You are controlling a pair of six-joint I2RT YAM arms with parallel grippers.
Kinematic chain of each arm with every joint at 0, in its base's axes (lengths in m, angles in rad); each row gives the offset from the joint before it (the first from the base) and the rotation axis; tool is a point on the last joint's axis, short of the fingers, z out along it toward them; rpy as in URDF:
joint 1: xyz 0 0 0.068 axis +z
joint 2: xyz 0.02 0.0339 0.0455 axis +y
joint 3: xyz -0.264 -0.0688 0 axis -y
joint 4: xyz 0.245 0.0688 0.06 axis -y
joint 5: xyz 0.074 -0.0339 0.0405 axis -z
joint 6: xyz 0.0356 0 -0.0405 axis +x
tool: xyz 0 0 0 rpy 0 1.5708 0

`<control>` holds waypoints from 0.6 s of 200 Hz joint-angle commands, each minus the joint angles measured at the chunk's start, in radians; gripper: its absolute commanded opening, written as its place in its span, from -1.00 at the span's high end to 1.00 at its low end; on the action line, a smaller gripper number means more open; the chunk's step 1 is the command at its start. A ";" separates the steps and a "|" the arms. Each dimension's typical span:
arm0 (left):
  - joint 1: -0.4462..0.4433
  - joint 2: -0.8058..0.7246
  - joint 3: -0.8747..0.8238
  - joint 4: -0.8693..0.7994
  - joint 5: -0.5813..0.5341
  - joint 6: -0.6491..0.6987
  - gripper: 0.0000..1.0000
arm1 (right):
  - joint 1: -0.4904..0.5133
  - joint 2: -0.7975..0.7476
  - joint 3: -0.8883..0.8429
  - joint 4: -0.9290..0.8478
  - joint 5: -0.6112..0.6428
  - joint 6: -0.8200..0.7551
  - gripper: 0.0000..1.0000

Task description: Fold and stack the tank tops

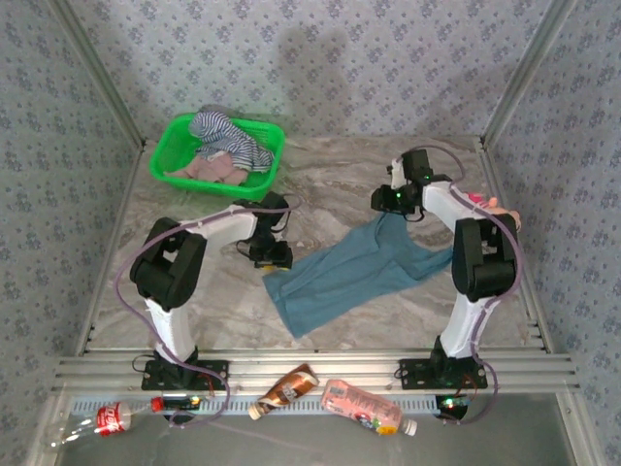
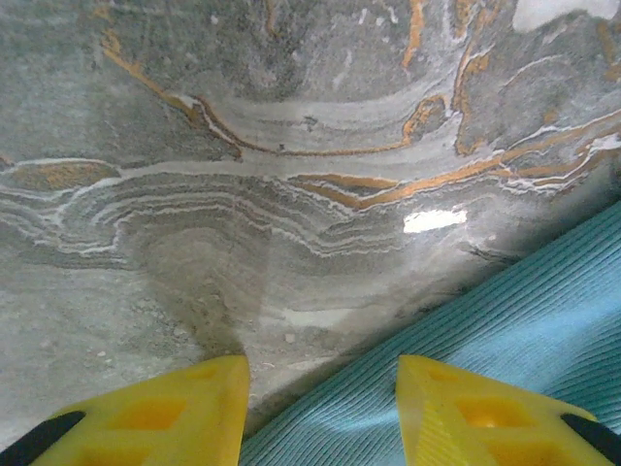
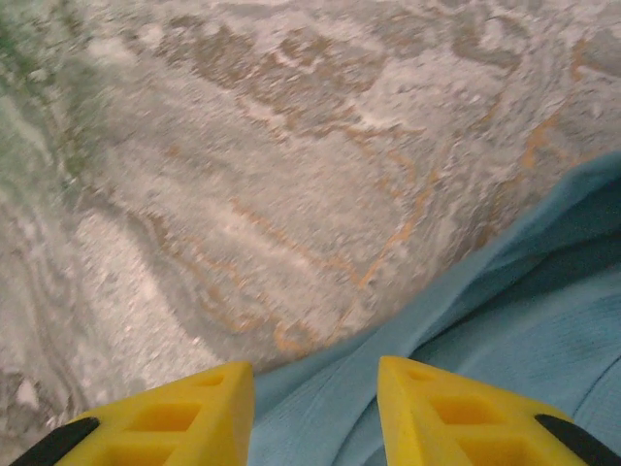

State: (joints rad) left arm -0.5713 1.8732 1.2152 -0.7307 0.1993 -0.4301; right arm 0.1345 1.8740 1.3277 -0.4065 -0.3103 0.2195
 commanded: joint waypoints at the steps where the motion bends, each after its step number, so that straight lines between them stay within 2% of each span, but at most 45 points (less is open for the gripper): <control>1: -0.006 -0.018 -0.036 -0.085 -0.043 0.029 0.10 | -0.038 0.056 0.036 0.022 0.025 0.034 0.19; 23: -0.013 -0.030 -0.058 -0.083 -0.036 0.025 0.10 | -0.066 0.097 0.053 0.103 -0.025 0.055 0.22; 47: -0.016 -0.045 -0.070 -0.085 -0.043 0.019 0.10 | -0.057 0.133 0.108 0.089 -0.055 0.043 0.23; 91: -0.026 -0.072 -0.080 -0.101 -0.051 0.001 0.10 | -0.052 0.125 0.148 -0.077 0.186 0.052 0.20; 120: -0.033 -0.084 -0.078 -0.117 -0.049 -0.004 0.10 | -0.037 0.099 0.137 -0.091 0.248 0.039 0.22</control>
State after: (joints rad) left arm -0.5915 1.8240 1.1545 -0.7555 0.1638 -0.4202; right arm 0.0891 2.0068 1.4506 -0.4255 -0.1768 0.2573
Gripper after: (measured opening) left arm 0.448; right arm 0.398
